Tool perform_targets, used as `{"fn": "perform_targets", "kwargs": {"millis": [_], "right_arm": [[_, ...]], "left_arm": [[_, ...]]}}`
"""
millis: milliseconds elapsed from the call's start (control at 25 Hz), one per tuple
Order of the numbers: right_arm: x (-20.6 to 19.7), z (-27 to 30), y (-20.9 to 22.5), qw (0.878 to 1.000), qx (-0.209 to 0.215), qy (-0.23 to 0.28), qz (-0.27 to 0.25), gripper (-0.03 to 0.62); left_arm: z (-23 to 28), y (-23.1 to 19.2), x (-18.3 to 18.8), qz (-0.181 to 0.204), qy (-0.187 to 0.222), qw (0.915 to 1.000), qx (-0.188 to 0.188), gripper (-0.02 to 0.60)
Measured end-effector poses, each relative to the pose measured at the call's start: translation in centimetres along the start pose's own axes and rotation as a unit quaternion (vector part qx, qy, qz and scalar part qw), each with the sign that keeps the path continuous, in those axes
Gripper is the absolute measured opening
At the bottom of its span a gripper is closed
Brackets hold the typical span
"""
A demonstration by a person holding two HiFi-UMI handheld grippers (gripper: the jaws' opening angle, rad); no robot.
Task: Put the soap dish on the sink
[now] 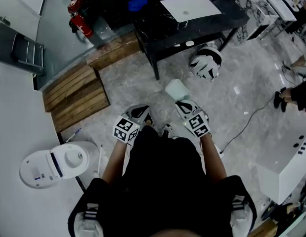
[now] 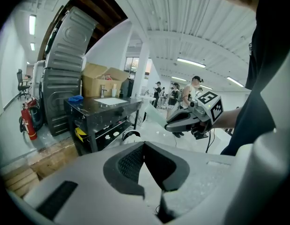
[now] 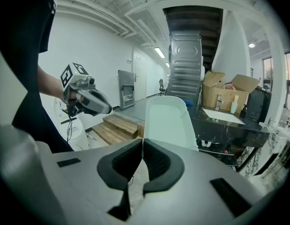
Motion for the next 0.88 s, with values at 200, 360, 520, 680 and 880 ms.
{"fn": "perform_targets", "kwargs": {"millis": [200, 360, 520, 680, 880], "right_arm": [[0.5, 0.0, 0.2, 1.000, 0.005, -0.001, -0.013, 0.002], [0.5, 0.2, 0.3, 1.000, 0.006, -0.004, -0.022, 0.002], [0.3, 0.6, 0.0, 0.999, 0.008, -0.023, -0.033, 0.002], [0.2, 1.2, 0.2, 0.999, 0.008, -0.026, -0.029, 0.002], [1.0, 2.0, 0.3, 1.000, 0.012, -0.013, -0.012, 0.002]], "left_arm": [[0.3, -0.2, 0.9, 0.007, 0.004, 1.0000, 0.003, 0.000], [0.6, -0.2, 1.1, 0.010, 0.005, 0.9999, -0.001, 0.000], [0.6, -0.4, 0.8, 0.006, -0.001, 1.0000, -0.004, 0.000], [0.8, -1.0, 0.9, 0.003, -0.001, 1.0000, -0.006, 0.000], [0.9, -2.1, 0.6, -0.001, -0.007, 0.9999, -0.009, 0.000]]}}
Point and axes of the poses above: the fingertips, and each gripper's own axes: z forward along the fingers, y to its right, x out of its top, the point moved 10 cm from there along -z, backward along the fingers, and after that the axes turned 4 degrees about y, right-handed, at the moved point
